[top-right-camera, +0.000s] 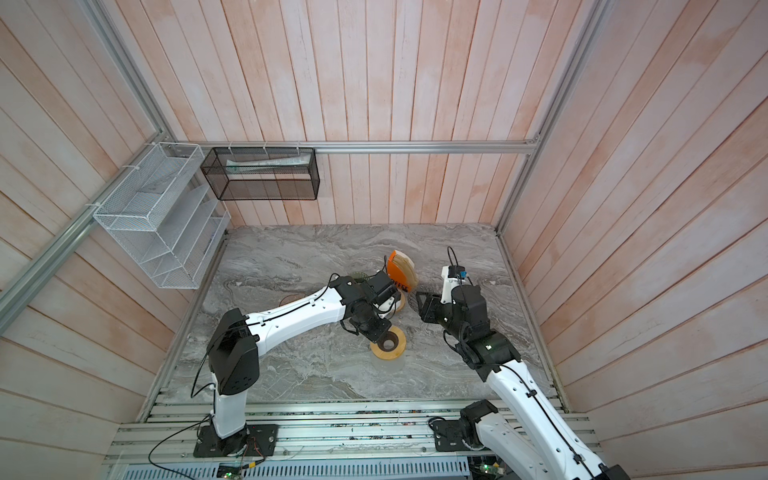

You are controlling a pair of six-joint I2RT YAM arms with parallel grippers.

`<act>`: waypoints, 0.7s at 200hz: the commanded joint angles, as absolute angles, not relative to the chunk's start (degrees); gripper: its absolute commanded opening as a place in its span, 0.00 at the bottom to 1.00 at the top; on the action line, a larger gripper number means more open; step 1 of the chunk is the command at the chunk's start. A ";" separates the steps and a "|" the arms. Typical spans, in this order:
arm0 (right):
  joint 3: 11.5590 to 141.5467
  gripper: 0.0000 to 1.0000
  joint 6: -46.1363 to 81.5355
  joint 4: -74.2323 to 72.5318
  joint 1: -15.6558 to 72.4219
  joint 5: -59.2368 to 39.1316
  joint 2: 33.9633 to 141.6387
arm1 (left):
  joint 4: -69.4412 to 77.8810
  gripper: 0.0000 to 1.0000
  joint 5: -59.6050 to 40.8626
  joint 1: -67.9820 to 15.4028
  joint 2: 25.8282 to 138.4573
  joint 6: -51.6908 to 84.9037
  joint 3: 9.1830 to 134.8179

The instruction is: Place the coffee filter in the dripper

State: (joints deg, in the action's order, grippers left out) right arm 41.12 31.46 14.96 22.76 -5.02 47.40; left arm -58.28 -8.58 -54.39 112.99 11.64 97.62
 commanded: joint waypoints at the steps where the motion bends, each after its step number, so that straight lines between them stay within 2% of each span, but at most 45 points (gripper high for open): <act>1: 40.52 0.41 31.29 14.15 22.50 -5.01 47.55 | -57.11 0.09 -9.23 -56.07 114.08 11.75 97.12; 140: 40.17 0.41 31.67 13.10 22.50 -5.36 48.76 | -58.68 0.09 -5.85 -56.43 115.00 12.65 97.91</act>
State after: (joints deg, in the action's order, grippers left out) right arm 40.91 31.48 14.48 22.76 -5.04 48.64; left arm -58.28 -6.96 -56.38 114.13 11.90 97.58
